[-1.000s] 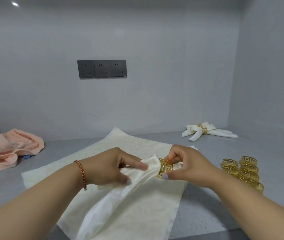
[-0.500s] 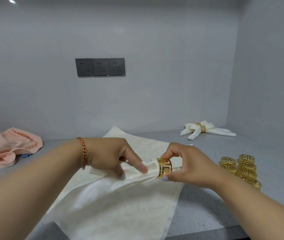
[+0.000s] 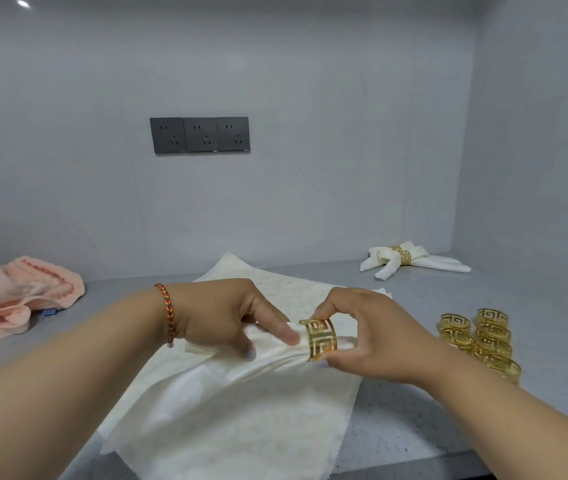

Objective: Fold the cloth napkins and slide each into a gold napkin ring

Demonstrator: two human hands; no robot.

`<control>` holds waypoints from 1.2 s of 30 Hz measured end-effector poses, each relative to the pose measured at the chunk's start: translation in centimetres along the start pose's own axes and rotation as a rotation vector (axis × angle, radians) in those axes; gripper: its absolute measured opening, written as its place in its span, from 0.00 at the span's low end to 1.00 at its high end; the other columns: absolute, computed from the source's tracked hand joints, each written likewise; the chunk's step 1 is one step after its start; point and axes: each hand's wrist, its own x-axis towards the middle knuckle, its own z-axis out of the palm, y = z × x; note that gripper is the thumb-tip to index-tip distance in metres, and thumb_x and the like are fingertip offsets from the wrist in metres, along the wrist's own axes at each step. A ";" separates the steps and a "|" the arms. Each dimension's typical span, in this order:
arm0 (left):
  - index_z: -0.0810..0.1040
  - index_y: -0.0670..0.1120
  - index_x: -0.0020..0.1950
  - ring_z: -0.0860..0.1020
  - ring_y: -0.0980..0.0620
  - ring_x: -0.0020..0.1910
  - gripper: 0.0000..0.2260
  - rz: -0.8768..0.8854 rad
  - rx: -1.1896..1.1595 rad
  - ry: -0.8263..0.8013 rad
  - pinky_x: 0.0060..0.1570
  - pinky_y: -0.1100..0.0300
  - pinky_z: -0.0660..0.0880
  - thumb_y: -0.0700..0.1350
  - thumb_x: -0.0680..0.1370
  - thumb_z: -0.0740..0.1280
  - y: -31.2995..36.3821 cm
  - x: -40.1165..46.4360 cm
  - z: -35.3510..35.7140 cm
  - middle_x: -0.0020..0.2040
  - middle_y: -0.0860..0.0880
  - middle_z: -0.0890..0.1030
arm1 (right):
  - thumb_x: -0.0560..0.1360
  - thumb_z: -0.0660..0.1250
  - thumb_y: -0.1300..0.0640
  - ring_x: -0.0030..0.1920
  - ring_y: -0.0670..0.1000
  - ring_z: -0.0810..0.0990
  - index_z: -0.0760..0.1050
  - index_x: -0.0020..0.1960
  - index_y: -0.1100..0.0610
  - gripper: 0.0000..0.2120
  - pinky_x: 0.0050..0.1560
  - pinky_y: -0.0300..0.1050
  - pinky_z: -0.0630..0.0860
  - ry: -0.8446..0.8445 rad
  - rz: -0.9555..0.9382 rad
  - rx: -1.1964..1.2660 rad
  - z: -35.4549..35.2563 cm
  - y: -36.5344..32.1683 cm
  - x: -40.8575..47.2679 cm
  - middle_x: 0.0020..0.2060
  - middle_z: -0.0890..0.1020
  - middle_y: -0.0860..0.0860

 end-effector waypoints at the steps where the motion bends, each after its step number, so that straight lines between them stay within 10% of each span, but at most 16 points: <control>1: 0.80 0.58 0.62 0.76 0.63 0.61 0.25 0.006 -0.010 0.009 0.66 0.63 0.69 0.32 0.71 0.71 -0.1 0.0 0.2 0.63 0.65 0.77 | 0.64 0.77 0.47 0.53 0.39 0.75 0.75 0.51 0.46 0.18 0.56 0.42 0.72 0.001 0.004 0.013 0.0 0.0 0.1 0.49 0.79 0.37; 15: 0.81 0.64 0.56 0.81 0.49 0.53 0.25 0.050 -0.073 0.099 0.59 0.53 0.76 0.36 0.69 0.70 -1.2 1.1 1.0 0.55 0.52 0.84 | 0.64 0.78 0.51 0.53 0.35 0.76 0.76 0.50 0.45 0.18 0.55 0.35 0.72 -0.020 0.027 0.175 1.0 -0.2 0.9 0.48 0.80 0.36; 22: 0.83 0.54 0.55 0.74 0.66 0.33 0.20 0.009 -0.193 0.208 0.39 0.72 0.71 0.31 0.72 0.71 -1.0 1.2 1.1 0.34 0.64 0.81 | 0.64 0.79 0.54 0.52 0.35 0.76 0.74 0.50 0.43 0.20 0.52 0.29 0.71 0.005 0.079 0.252 1.4 0.9 1.0 0.47 0.81 0.36; 27: 0.83 0.50 0.56 0.77 0.69 0.35 0.19 -0.005 -0.254 0.272 0.41 0.74 0.71 0.30 0.73 0.70 -1.0 1.1 0.9 0.37 0.64 0.83 | 0.73 0.68 0.44 0.50 0.46 0.81 0.72 0.56 0.47 0.14 0.51 0.39 0.76 -0.015 0.239 0.530 1.3 1.3 1.1 0.53 0.80 0.47; 31: 0.85 0.55 0.51 0.81 0.63 0.42 0.21 0.015 -0.364 0.332 0.45 0.70 0.75 0.29 0.72 0.71 -1.4 1.0 0.9 0.45 0.57 0.85 | 0.72 0.52 0.35 0.34 0.39 0.74 0.69 0.44 0.52 0.21 0.39 0.36 0.72 0.051 0.316 0.492 2.6 0.7 0.8 0.36 0.76 0.47; 36: 0.84 0.54 0.52 0.82 0.61 0.43 0.20 -0.001 -0.313 0.306 0.46 0.68 0.75 0.30 0.72 0.71 -1.7 0.4 0.7 0.45 0.57 0.86 | 0.78 0.58 0.45 0.24 0.39 0.66 0.67 0.37 0.54 0.16 0.28 0.31 0.63 0.167 0.305 0.451 2.6 2.0 1.4 0.21 0.68 0.39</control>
